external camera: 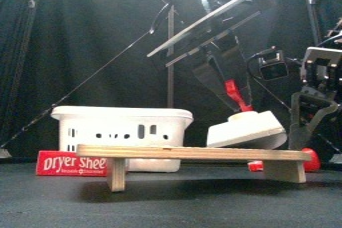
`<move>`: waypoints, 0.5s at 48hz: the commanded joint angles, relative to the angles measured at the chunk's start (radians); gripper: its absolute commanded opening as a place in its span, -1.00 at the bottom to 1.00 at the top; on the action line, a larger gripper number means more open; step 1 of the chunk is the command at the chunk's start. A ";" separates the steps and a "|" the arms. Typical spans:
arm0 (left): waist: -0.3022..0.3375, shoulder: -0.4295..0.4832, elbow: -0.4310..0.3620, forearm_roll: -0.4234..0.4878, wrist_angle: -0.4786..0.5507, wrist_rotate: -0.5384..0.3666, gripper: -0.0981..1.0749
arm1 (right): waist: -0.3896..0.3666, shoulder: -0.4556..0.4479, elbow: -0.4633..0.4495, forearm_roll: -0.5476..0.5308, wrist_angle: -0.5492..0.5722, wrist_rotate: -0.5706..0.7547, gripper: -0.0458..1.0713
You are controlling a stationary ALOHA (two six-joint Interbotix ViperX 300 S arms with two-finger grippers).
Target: Iron backwards
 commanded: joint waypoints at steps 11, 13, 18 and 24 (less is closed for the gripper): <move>-0.040 -0.106 -0.018 0.031 0.155 0.000 -0.07 | 0.000 -0.018 -0.011 -0.002 -0.003 -0.002 -0.27; -0.052 -0.118 -0.017 0.032 0.193 0.002 -0.07 | -0.002 -0.018 -0.011 -0.002 -0.003 -0.002 -0.27; -0.084 -0.140 -0.011 0.029 0.287 0.005 -0.07 | -0.002 -0.018 -0.011 -0.002 -0.003 0.000 -0.27; -0.121 -0.152 -0.006 -0.011 0.373 0.003 -0.07 | 0.000 -0.018 -0.012 -0.002 -0.003 0.000 -0.27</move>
